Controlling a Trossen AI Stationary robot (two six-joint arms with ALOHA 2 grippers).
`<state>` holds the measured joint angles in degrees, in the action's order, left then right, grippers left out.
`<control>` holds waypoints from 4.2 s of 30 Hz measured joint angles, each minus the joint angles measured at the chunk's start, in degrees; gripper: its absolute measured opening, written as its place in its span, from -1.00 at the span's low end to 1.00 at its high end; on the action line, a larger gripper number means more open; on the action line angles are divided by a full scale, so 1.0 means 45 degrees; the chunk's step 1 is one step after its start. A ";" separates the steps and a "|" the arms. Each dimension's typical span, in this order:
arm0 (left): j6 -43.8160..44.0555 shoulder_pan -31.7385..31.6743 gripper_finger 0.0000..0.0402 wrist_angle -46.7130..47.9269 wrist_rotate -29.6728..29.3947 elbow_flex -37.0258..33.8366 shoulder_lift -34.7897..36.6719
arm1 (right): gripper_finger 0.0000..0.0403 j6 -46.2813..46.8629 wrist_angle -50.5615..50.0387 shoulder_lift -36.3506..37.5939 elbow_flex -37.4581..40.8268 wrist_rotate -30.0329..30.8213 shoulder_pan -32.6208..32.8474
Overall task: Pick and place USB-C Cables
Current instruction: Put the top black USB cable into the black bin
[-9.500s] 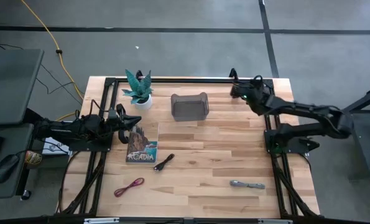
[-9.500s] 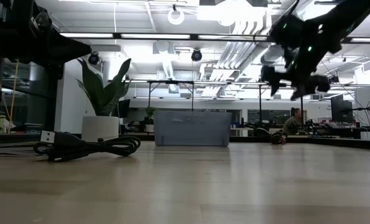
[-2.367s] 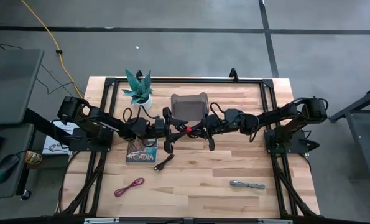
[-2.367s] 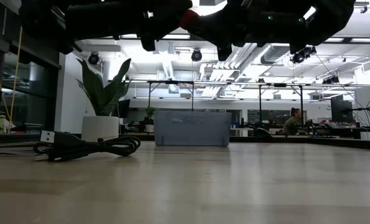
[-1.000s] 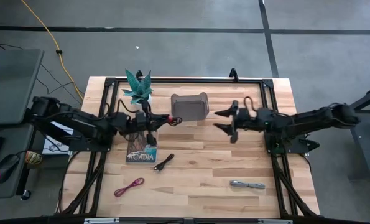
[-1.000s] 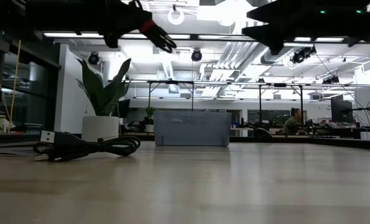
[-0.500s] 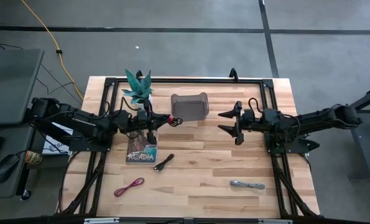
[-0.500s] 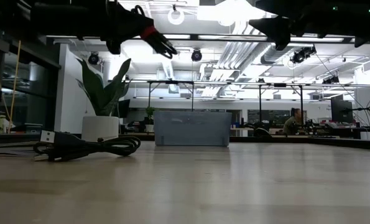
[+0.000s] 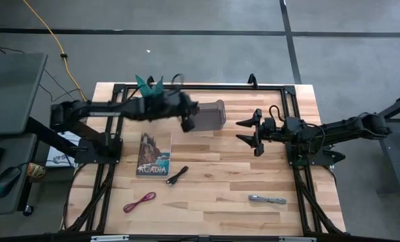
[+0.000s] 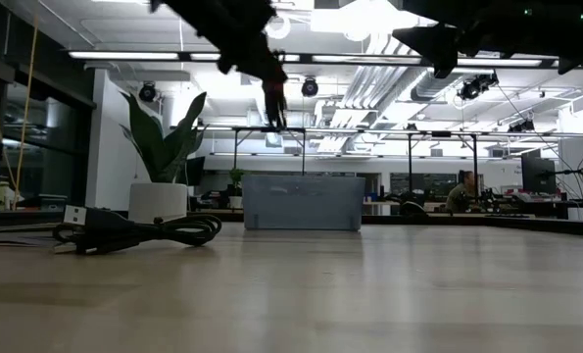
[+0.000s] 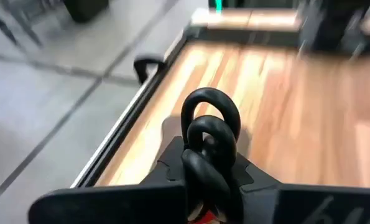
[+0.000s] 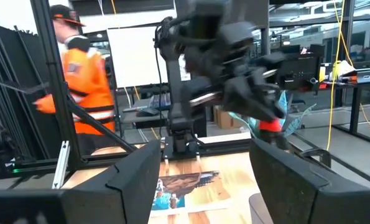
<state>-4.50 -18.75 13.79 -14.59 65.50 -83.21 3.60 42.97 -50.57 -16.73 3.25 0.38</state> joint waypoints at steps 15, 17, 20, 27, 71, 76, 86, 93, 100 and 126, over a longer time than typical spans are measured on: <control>-0.1197 -0.1179 -0.96 0.4721 0.2066 0.5064 -0.5483 | 0.18 0.0097 -0.0374 -0.0010 0.0000 0.0000 0.0000; -0.1374 -0.1180 -0.96 0.4660 0.2216 0.5147 -0.5775 | 0.18 0.0097 -0.0412 -0.0010 0.0000 0.0002 0.0000; -0.1478 -0.1281 -0.96 0.4721 0.2259 0.5147 -0.6069 | 0.18 0.0097 -0.0499 -0.0010 0.0000 0.0005 0.0000; -0.0824 -0.1923 -0.96 0.5374 0.3250 0.5065 -0.6355 | 0.18 0.0102 -0.0581 -0.0015 0.0000 0.0028 0.0000; 0.6296 -0.1038 -0.96 0.5358 0.2578 0.5113 -0.6355 | 0.18 0.0636 -0.0333 -0.0010 0.0000 0.0918 -0.0005; 0.6565 -0.0938 -0.96 0.5962 0.2393 0.5106 -0.6858 | 0.18 0.0650 -0.0327 -0.0010 0.0000 0.0918 -0.0005; 0.6173 -0.0903 -0.96 0.5957 0.2213 0.5138 -0.7365 | 0.18 0.0665 -0.0333 -0.0010 0.0000 0.0947 -0.0005; 0.5892 -0.0917 -0.96 0.6366 0.2144 0.5133 -0.7370 | 0.18 0.0942 -0.0345 -0.0010 0.0000 0.0952 -0.0005; 0.4545 -0.0893 -0.96 0.6654 0.2129 0.5109 -0.7404 | 0.18 0.0971 -0.0348 -0.0010 0.0000 0.0952 -0.0005; 0.5580 -0.0756 -0.94 0.5478 0.2577 0.5128 -0.8596 | 0.18 0.1005 -0.0353 -0.0010 0.0000 0.0962 -0.0002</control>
<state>20.61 -22.15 38.44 -2.99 88.58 -121.89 8.12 41.39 -50.61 -16.73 7.57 0.37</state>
